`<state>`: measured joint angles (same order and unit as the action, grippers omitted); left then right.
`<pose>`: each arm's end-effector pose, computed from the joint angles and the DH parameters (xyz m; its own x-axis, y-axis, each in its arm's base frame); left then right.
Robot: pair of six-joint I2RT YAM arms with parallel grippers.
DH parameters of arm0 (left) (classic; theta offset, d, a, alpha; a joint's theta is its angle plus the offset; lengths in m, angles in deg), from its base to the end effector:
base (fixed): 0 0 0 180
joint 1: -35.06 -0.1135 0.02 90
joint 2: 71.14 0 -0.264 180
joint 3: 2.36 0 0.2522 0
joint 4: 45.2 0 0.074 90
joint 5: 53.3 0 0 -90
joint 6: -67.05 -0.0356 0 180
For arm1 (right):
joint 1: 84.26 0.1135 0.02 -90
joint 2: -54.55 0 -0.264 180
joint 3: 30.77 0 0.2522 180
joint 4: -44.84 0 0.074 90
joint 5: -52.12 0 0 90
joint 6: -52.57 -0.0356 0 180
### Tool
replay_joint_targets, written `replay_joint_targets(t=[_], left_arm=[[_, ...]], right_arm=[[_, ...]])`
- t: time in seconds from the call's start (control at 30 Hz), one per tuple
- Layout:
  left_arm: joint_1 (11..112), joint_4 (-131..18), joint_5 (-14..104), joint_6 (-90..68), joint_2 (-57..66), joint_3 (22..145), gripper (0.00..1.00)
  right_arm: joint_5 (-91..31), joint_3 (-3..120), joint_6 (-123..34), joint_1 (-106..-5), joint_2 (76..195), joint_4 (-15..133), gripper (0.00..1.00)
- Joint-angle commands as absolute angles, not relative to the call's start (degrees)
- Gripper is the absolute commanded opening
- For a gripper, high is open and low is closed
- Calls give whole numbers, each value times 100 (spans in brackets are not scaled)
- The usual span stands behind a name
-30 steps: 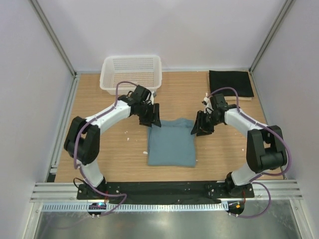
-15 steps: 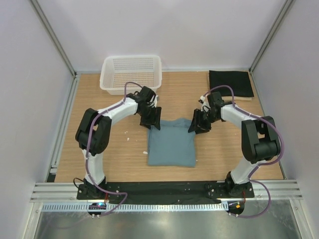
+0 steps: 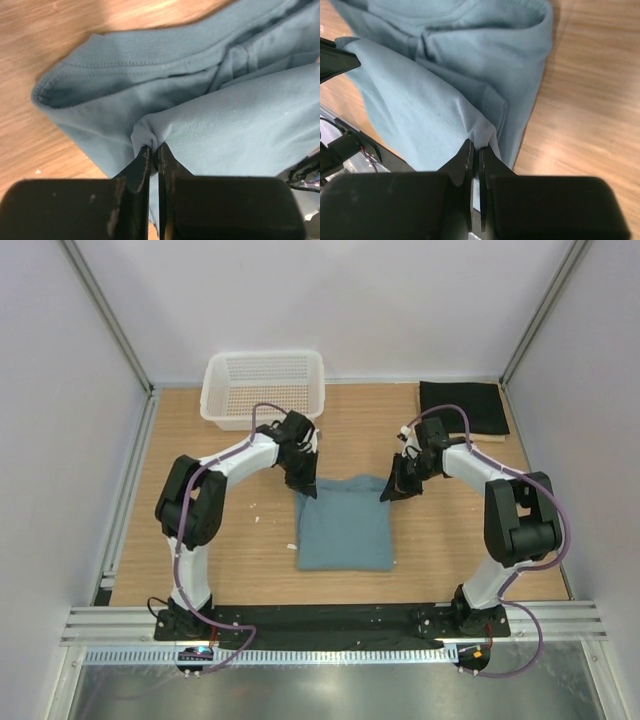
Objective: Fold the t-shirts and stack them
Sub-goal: Fold the tshirt
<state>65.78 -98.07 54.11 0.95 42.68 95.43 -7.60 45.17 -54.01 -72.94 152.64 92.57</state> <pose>0.3452 -0.2175 0.1846 -0.9683 0.1257 -0.2160 0.2054 0.8927 -0.4011 0.3169 0.0817 0.1814 -0.9793 0.0553 -0.1946 -0.0627 0.8315 0.5519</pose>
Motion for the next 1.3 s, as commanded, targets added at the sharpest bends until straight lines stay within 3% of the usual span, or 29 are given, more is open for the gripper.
replay_joint_targets(t=[0.0,0.37,0.67,0.87,1.27], left_arm=[[6565,-9755,5586,323,3408,9290,0],[6828,-9684,5595,1255,947,7470,0],[6952,-10044,5603,2011,-425,6950,0],[6952,-10299,5499,2047,-470,7213,0],[6435,-10326,5638,1634,847,8057,0]], right_arm=[[-861,4531,-5456,-7134,14431,9560,1],[-940,3740,-6142,-6527,12505,10095,1],[-888,4109,-6318,-6430,11652,10878,2],[-826,4548,-6459,-6430,11660,11010,1],[-1125,5023,-6265,-6465,12609,10589,2]])
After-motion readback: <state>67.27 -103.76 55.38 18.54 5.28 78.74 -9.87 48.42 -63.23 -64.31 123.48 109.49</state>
